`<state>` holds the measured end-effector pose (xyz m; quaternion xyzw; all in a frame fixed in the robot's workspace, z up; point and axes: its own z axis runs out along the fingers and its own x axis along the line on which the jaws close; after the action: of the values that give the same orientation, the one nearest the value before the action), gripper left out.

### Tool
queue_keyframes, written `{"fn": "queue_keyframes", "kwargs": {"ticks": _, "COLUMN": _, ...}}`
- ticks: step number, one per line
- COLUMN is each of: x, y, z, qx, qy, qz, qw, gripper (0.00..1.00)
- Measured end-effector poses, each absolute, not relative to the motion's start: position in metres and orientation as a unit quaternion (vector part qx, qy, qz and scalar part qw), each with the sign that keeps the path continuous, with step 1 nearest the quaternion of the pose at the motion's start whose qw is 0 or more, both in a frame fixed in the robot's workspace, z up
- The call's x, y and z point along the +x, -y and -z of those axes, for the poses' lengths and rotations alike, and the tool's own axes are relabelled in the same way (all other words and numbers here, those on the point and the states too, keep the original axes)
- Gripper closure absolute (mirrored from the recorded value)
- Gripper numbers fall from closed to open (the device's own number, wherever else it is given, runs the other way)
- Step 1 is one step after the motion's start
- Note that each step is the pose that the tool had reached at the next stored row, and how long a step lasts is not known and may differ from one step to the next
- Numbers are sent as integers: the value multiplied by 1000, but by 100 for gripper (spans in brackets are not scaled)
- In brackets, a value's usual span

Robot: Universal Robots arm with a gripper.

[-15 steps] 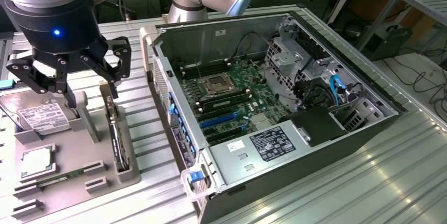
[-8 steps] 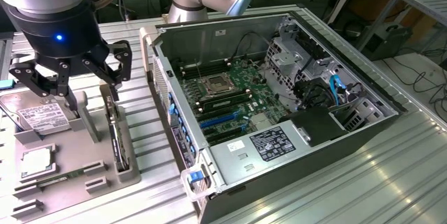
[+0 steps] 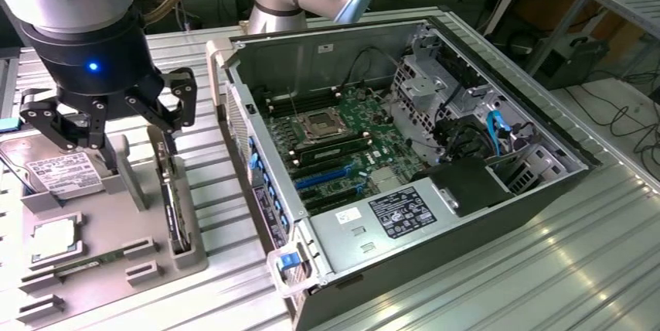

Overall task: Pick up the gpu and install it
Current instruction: 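Pick up the gpu and move the gpu toward the slot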

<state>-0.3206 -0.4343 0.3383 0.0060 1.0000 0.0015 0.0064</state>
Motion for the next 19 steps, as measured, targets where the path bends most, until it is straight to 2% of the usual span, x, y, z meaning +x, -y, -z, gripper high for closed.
{"fn": "queue_keyframes", "kwargs": {"ticks": 19, "x": -317, "y": 435, "z": -324, "qx": 6, "qy": -1000, "qz": 0, "qw": 9, "gripper": 34}}
